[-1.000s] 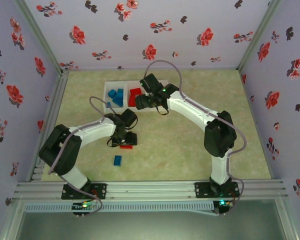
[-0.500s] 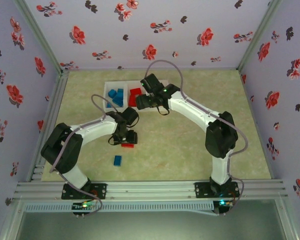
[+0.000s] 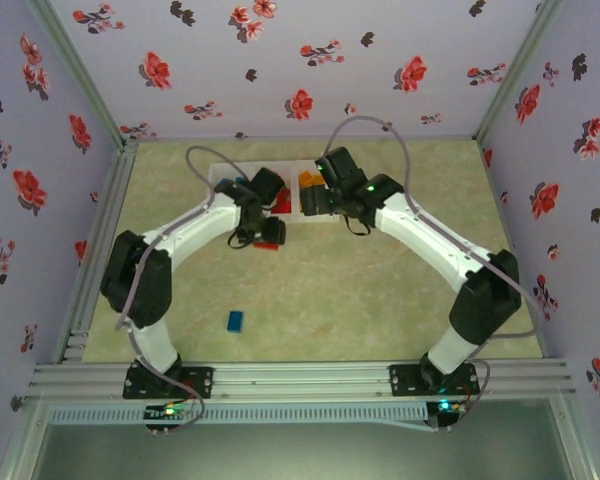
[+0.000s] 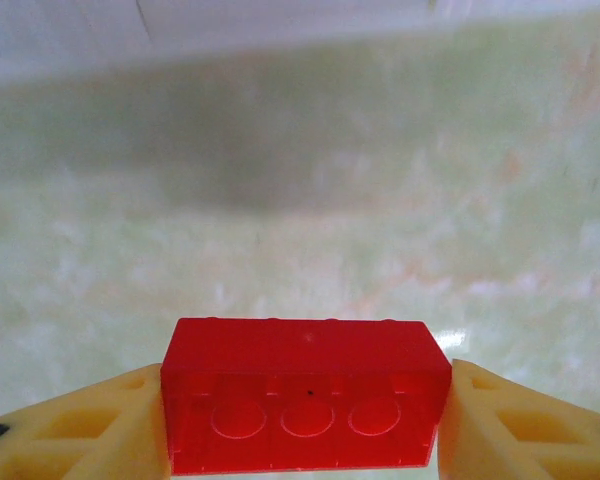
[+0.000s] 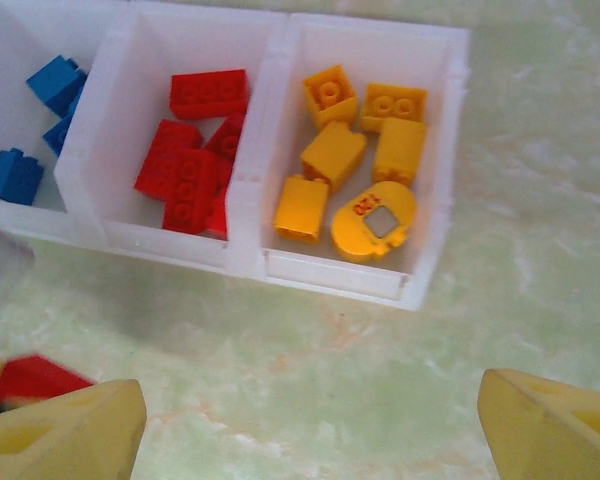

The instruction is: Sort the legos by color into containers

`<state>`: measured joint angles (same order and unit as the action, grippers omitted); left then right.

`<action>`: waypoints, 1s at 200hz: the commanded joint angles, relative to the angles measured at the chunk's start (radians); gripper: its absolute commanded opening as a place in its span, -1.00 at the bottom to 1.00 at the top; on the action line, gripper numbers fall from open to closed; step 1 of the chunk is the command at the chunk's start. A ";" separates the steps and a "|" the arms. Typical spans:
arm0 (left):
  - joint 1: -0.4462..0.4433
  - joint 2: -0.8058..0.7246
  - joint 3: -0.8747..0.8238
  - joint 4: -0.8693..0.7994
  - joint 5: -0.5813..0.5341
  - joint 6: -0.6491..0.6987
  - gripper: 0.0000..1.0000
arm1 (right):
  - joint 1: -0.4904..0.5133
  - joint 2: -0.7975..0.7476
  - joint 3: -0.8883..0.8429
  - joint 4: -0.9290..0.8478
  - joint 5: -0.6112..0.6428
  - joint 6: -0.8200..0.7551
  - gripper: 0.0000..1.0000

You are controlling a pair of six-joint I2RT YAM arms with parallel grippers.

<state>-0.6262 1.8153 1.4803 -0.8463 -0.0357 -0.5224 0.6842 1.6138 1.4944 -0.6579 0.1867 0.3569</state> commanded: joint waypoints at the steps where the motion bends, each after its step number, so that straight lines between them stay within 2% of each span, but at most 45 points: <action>1: 0.044 0.091 0.162 -0.057 -0.032 0.077 0.02 | -0.005 -0.067 -0.040 -0.027 0.054 0.029 0.75; 45: 0.106 0.309 0.510 -0.125 -0.035 0.122 0.04 | -0.005 -0.149 -0.121 -0.032 0.049 0.067 0.74; 62: 0.129 0.399 0.638 -0.148 -0.030 0.128 0.24 | -0.003 -0.173 -0.151 -0.032 0.042 0.081 0.75; 73: 0.136 0.441 0.701 -0.143 -0.026 0.147 0.45 | -0.002 -0.184 -0.170 -0.025 0.028 0.088 0.75; 94: 0.144 0.486 0.805 -0.180 -0.011 0.159 0.57 | 0.003 -0.194 -0.200 -0.012 -0.005 0.097 0.75; 166: 0.146 0.252 0.570 -0.107 -0.017 0.152 0.61 | 0.039 -0.145 -0.204 -0.005 -0.026 0.103 0.76; 200: 0.161 0.118 0.421 -0.078 -0.027 0.136 0.62 | 0.119 -0.092 -0.202 0.043 -0.057 0.159 0.76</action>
<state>-0.4793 2.0502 1.9800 -0.9478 -0.0517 -0.3828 0.7452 1.4822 1.2808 -0.6533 0.1677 0.4580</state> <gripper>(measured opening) 0.807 0.879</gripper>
